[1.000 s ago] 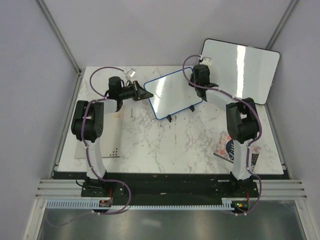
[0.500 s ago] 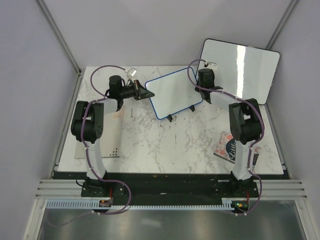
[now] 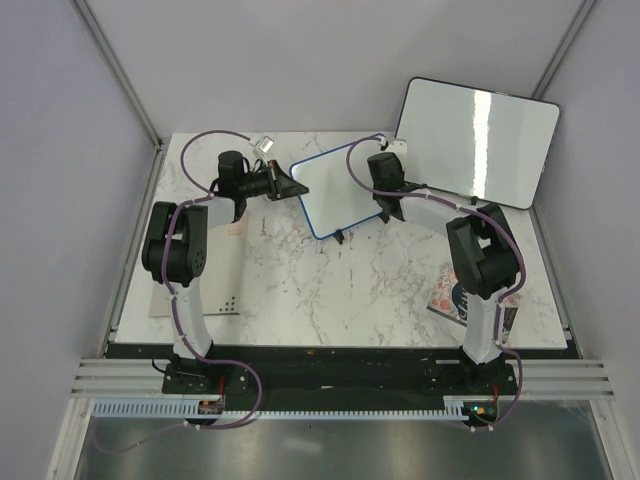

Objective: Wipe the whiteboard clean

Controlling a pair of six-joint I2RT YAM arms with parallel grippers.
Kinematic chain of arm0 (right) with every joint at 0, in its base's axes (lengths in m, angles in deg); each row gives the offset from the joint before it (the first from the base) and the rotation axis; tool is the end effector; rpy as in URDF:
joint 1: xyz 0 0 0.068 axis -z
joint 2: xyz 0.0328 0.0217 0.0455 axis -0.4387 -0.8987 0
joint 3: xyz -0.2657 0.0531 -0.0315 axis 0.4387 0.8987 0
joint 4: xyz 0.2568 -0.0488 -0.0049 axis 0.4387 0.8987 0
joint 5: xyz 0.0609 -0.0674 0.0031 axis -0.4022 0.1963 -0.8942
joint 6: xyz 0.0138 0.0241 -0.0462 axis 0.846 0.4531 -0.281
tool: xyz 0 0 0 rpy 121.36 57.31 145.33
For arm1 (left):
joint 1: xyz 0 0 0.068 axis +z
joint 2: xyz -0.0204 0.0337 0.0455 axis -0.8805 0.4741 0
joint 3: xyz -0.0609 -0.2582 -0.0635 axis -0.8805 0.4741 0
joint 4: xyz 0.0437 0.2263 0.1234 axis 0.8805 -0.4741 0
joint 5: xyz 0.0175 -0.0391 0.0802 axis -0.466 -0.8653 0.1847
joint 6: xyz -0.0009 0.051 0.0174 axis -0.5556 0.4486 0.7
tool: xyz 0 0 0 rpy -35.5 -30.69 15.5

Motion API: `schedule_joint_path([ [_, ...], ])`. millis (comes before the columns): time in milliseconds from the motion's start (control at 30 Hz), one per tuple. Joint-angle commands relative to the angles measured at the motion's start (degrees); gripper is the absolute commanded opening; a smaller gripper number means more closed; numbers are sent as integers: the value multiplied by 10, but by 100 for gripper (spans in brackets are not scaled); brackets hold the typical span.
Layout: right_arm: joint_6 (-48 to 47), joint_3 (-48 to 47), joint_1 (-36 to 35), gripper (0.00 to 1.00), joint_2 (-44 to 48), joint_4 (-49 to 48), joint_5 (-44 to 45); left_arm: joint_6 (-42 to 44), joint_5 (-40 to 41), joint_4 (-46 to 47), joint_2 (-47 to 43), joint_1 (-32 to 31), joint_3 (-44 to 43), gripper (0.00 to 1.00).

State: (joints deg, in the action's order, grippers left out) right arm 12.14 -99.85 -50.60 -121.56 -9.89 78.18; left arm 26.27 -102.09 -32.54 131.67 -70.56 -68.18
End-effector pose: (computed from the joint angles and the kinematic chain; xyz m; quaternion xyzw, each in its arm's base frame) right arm 0.4119 0.1706 0.1898 0.0636 0.8790 -0.0362 0.4713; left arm 0.4308 -0.0975 0.1786 0.1251 0.7492 -0.5516 0.3446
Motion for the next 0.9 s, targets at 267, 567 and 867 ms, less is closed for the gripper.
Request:
schedule_joint_path([
  [267,15,-25,-86,0,-71,-7,-180,118,-64,-43,18,-61,13,2],
  [567,3,-52,-42,0,-79,20,-99,119,-63,-47,18,-61,12,2],
  [867,-23,-13,22,0,-54,-9,-113,119,-65,-47,19,-62,12,2],
])
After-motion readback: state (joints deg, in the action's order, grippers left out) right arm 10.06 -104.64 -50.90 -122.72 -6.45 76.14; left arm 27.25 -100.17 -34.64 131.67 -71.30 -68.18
